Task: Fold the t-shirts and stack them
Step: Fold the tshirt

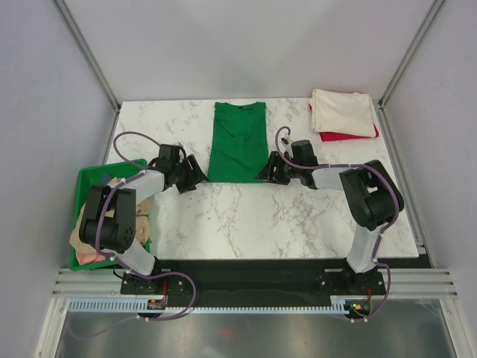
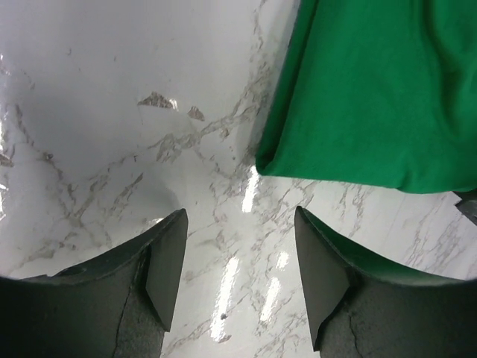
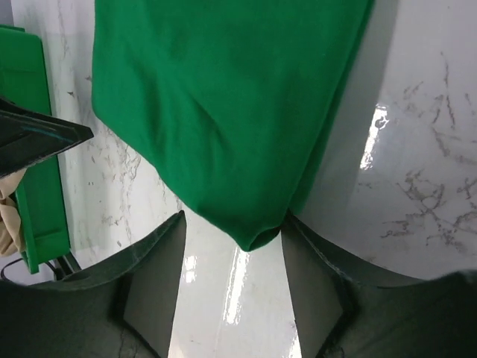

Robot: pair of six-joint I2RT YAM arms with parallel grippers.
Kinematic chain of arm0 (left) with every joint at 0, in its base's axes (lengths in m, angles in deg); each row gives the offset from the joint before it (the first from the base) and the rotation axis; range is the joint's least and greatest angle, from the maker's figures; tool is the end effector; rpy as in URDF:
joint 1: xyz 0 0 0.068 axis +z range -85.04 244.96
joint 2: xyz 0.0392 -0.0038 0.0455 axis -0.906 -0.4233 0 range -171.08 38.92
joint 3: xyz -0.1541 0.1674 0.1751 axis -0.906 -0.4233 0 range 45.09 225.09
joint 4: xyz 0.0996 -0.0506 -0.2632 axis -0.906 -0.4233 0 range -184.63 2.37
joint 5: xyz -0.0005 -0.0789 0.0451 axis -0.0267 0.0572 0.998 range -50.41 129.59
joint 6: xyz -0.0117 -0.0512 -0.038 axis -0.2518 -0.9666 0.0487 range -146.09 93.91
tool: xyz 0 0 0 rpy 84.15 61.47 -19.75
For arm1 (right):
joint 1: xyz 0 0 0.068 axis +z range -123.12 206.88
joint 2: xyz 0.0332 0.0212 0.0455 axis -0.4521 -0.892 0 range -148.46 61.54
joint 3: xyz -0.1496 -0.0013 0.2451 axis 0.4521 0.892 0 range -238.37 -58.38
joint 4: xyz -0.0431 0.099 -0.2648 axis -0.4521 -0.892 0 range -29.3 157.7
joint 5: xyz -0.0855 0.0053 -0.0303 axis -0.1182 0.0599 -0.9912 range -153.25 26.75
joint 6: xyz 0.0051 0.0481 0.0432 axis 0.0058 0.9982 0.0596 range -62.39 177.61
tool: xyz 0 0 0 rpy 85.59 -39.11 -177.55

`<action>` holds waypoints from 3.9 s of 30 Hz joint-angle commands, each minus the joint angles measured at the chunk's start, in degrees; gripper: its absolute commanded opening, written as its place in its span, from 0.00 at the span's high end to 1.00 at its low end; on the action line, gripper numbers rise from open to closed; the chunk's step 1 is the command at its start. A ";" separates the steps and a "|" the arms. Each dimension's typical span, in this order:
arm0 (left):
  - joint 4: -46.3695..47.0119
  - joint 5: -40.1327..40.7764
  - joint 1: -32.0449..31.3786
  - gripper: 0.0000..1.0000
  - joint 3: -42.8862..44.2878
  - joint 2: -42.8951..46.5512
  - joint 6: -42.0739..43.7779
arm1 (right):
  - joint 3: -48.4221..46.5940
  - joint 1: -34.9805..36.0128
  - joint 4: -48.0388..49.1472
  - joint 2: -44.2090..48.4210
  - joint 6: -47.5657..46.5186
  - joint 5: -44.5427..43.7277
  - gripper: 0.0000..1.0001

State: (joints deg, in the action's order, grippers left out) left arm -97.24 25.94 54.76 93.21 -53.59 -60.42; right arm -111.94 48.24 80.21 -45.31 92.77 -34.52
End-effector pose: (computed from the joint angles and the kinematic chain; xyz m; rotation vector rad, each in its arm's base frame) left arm 0.3327 -0.0719 0.1457 -0.4416 2.5468 -0.6041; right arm 0.3641 0.1686 0.1216 0.0086 2.4161 1.0619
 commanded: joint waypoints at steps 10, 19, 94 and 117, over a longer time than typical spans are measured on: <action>14.26 -1.91 0.18 0.32 -2.59 -2.41 -6.28 | 2.94 -0.27 9.29 -4.07 1.94 1.33 0.85; 19.53 -4.54 -0.17 0.42 -2.15 -6.80 -8.83 | 3.20 -0.27 9.81 -5.21 1.41 3.17 0.94; -29.06 -7.96 1.41 0.97 50.22 -23.30 3.30 | -43.99 -1.06 -45.12 -9.85 -11.07 -8.95 1.00; -44.45 0.19 2.38 0.09 71.30 -21.95 7.34 | -49.22 -8.18 -40.24 -11.83 -15.82 -0.27 0.02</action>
State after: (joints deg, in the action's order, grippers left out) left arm -138.17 22.90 58.32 171.74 -84.74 -56.46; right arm -169.70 39.33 35.58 -62.27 80.24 -39.50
